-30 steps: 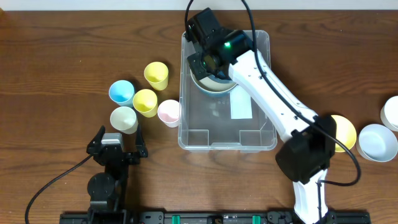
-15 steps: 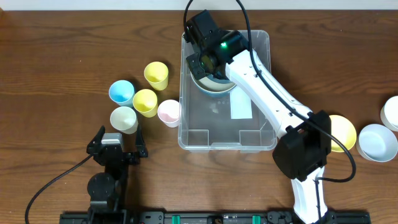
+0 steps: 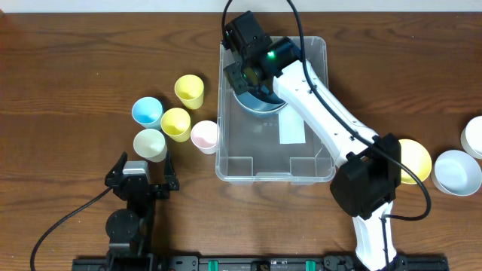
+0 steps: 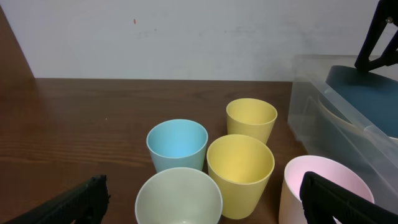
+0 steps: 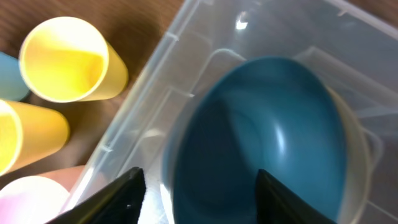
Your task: Pack container
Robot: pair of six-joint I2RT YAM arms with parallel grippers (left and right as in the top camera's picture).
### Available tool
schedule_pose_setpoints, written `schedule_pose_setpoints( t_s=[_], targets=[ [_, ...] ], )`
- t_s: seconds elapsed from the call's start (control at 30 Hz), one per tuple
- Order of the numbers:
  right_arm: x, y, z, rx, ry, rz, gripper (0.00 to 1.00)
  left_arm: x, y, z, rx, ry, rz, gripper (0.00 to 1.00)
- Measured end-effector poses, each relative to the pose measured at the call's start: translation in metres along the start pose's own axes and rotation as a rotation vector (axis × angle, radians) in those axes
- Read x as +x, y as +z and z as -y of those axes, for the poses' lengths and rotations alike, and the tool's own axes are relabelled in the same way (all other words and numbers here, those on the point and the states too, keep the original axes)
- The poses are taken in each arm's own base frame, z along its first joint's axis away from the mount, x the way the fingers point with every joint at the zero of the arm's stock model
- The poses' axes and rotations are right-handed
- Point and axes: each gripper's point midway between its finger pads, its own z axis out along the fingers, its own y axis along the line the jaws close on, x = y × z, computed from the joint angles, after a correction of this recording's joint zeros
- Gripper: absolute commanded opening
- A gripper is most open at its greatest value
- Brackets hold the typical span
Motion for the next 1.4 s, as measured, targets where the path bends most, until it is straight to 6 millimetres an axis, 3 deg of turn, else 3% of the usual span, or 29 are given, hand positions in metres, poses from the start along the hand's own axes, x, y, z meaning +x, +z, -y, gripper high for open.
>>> schedule_pose_setpoints(
  t_s=[0.1, 0.2, 0.3, 0.4, 1.4],
  targets=[
    [0.000, 0.000, 0.004, 0.025, 0.000, 0.002, 0.54, 0.000, 0.000, 0.000, 0.000, 0.000, 0.000, 0.98],
    [0.002, -0.001, 0.006, 0.035, -0.003, -0.007, 0.37, 0.000, 0.000, 0.000, 0.000, 0.000, 0.000, 0.98],
    [0.007, -0.001, 0.005, 0.029, 0.007, -0.029, 0.13, 0.000, 0.000, 0.000, 0.000, 0.000, 0.000, 0.98],
    [0.009, -0.001, 0.004, 0.023, 0.014, -0.036, 0.02, 0.000, 0.000, 0.000, 0.000, 0.000, 0.000, 0.98],
    [0.028, -0.005, -0.019, -0.115, 0.071, -0.128, 0.01, 0.000, 0.000, 0.000, 0.000, 0.000, 0.000, 0.98]
  ],
)
